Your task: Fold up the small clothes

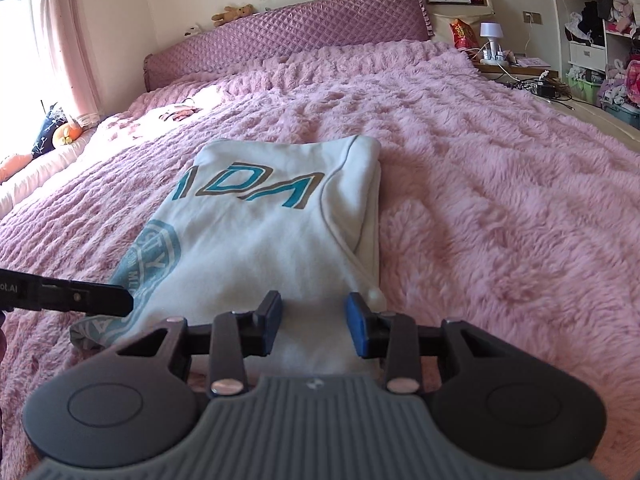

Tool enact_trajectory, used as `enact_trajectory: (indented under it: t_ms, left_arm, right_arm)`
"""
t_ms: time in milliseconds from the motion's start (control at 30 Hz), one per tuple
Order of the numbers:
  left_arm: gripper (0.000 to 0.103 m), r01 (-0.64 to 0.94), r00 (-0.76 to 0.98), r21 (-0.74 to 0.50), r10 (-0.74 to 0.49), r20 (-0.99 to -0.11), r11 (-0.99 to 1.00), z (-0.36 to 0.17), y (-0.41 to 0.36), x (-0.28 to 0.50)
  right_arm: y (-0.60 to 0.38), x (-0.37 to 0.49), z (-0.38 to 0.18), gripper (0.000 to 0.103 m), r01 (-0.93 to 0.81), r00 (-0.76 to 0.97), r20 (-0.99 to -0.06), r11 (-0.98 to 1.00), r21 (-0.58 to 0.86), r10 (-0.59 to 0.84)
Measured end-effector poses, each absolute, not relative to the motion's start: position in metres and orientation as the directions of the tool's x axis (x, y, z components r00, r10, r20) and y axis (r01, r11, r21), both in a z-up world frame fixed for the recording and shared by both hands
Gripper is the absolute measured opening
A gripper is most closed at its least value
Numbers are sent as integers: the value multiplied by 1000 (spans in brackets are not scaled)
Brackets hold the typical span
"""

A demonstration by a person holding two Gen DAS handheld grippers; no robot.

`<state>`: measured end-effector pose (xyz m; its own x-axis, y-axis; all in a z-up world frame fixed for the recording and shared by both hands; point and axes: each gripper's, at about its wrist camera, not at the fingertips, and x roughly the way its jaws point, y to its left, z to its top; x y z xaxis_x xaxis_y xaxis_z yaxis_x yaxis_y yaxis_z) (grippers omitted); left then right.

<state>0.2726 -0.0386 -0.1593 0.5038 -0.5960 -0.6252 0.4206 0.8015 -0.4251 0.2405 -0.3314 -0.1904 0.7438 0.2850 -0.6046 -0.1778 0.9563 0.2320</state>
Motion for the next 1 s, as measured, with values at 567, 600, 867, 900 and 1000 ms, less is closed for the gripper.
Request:
enact_trajectory:
  t_ms: [567,600,867,900,1000]
  left_arm:
    - [62,195,490,-744,-721,-490,639,-171,50,341]
    - [63,173,482,-761,-728,-489,625,-179,53,345]
    - [64,90,407,-850,-798,-445,520,-221,41,382]
    - [64,80,404,-857,-802,-440,510,-224,39,386]
    - [67,63,402,-873,-813,-422,484,-230,28,399]
  right_arm:
    - [-406,312,-172,52,-140,672,-508,767,626,538]
    - [-410,319,-177,53,-118,665,-514,756,644,541]
    - [-417,352,-217,56,-27,591,-507,644,765,628]
    - [-415,354,-220,57,-30,587,-495,628,778,641]
    - [-407,363,-226,63,-42,573,-456,581,813,681]
